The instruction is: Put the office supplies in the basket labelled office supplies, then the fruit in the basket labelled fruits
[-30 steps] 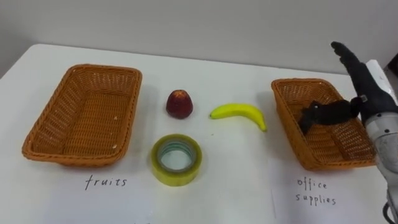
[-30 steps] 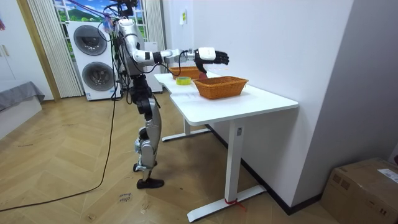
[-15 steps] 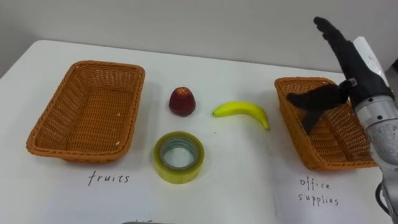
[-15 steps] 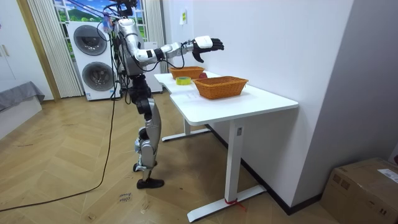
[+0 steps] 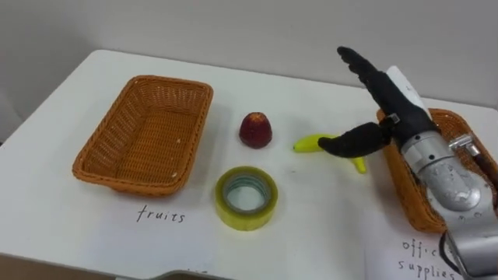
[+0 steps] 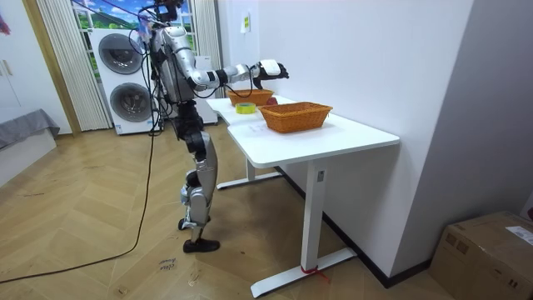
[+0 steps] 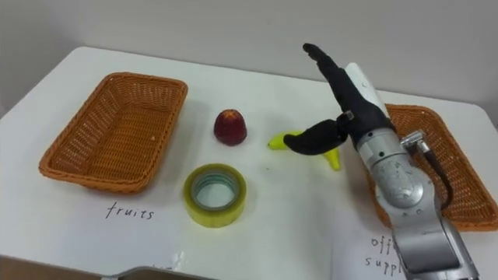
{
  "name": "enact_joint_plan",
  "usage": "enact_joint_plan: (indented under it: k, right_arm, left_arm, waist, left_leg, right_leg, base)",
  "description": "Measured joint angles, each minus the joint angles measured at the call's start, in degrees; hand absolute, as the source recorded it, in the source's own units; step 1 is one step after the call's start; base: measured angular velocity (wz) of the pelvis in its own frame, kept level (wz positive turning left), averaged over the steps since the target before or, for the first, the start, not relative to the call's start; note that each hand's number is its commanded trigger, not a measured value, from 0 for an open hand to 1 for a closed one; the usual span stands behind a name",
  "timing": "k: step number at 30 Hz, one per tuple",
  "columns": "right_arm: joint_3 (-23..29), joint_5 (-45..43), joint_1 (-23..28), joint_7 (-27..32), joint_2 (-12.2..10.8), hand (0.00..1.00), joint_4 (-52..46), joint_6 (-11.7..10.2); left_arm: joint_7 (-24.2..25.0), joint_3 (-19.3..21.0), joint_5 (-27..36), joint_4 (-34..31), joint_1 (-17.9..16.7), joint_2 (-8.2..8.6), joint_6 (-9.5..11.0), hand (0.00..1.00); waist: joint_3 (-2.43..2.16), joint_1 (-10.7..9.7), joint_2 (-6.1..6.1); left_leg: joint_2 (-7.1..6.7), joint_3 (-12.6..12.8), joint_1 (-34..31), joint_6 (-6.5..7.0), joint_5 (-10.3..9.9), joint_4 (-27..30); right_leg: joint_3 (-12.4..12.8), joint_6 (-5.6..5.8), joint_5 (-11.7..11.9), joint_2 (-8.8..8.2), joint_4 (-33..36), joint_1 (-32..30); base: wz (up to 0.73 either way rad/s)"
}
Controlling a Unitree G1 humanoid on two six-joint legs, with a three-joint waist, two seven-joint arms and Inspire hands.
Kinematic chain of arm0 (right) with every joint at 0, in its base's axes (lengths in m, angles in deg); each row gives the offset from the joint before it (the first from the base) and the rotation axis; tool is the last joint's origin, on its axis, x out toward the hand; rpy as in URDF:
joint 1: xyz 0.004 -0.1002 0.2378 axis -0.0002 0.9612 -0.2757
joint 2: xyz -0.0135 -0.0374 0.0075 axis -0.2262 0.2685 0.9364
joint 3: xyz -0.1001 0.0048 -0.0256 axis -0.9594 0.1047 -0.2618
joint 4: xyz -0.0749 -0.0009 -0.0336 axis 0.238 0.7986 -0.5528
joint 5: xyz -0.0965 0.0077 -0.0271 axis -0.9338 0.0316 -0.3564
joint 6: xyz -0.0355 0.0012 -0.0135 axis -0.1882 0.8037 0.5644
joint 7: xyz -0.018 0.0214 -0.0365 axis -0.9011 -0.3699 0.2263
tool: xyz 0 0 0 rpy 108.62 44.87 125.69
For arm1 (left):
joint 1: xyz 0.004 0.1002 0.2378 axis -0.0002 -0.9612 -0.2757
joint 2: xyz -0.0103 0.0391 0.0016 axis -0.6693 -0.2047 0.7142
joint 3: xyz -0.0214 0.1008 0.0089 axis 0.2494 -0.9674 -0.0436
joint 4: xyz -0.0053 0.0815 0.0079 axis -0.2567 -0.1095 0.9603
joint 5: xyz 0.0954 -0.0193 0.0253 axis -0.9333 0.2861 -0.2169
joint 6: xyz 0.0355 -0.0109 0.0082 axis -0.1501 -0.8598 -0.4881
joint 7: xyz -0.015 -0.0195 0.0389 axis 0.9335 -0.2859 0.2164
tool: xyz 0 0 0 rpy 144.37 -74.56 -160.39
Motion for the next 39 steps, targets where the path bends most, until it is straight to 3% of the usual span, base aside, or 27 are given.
enact_joint_plan:
  k: [3,6,12,17,22,27,39]
  right_arm:
    - [-1.6,-0.1,0.0,-0.5,-0.2,0.00,2.2,1.1]
    - [-2.0,0.8,0.0,-0.5,-1.7,0.00,3.8,1.8]
    - [-4.9,2.0,0.0,-0.3,-3.9,0.00,5.9,2.5]
    - [-6.0,0.6,-0.9,-0.1,-4.1,0.00,7.3,2.5]
    - [-6.2,-0.6,-1.7,0.7,-4.2,0.00,9.9,3.2]
    - [-7.2,-0.5,-3.3,1.6,-4.9,0.00,12.9,3.2]
    - [-8.1,-0.4,-5.6,2.2,-5.9,0.00,18.2,3.2]
  left_arm:
    - [0.0,-0.8,0.0,-2.3,-0.4,0.00,-0.1,0.00]
    - [-0.4,-1.4,0.0,-2.4,-0.3,-0.06,-0.1,0.00]
    - [-0.8,-2.5,0.0,-2.3,-0.5,0.06,-1.2,0.00]
    - [-0.6,-2.5,-0.6,-2.3,-1.3,0.76,-2.3,0.00]
    - [0.3,-2.4,-0.6,-2.4,-1.6,0.75,-2.8,0.00]
    - [0.7,-2.4,-0.6,-2.5,-1.6,0.93,-2.9,0.00]
    - [2.1,-3.6,-0.6,-4.5,-2.2,0.86,-3.1,0.00]
  waist:
    - [0.30,0.5,-0.93]
    - [0.12,1.2,-1.42]
    - [0.23,2.0,-1.01]
    - [0.48,3.0,-0.22]
    - [0.26,3.8,-0.53]
    - [0.10,4.3,-0.79]
    - [0.56,5.3,-0.05]
  left_leg:
    - [-0.33,-0.9,-0.2,0.05,0.0,0.0]
    - [-0.59,-1.8,-1.0,0.19,0.1,0.4]
    - [-0.73,-3.6,-2.0,0.18,0.1,0.6]
    - [-0.92,-4.7,-2.8,0.17,0.1,0.7]
    - [-1.34,-6.3,-3.9,0.19,0.1,1.9]
    - [-1.42,-6.3,-3.8,0.23,0.1,2.1]
    - [-1.87,-7.0,-4.0,0.28,0.6,2.6]
  right_leg:
    - [-0.6,0.06,-0.2,-0.16,-0.3,0.5]
    - [-1.8,0.16,-0.1,-0.17,-0.7,0.5]
    - [-3.9,0.23,-0.1,-0.20,-0.9,0.5]
    - [-4.8,0.29,-0.1,-0.30,-0.9,0.4]
    - [-6.3,0.38,-0.2,-0.58,-0.9,0.5]
    - [-6.4,0.39,-0.2,-0.65,-0.9,0.7]
    - [-6.8,0.40,-0.3,-0.87,-1.0,1.4]
  base:
    - [0.15]
    - [0.18]
    - [0.16]
    - [0.15]
    - [0.18]
    - [0.01]
    - [0.04]
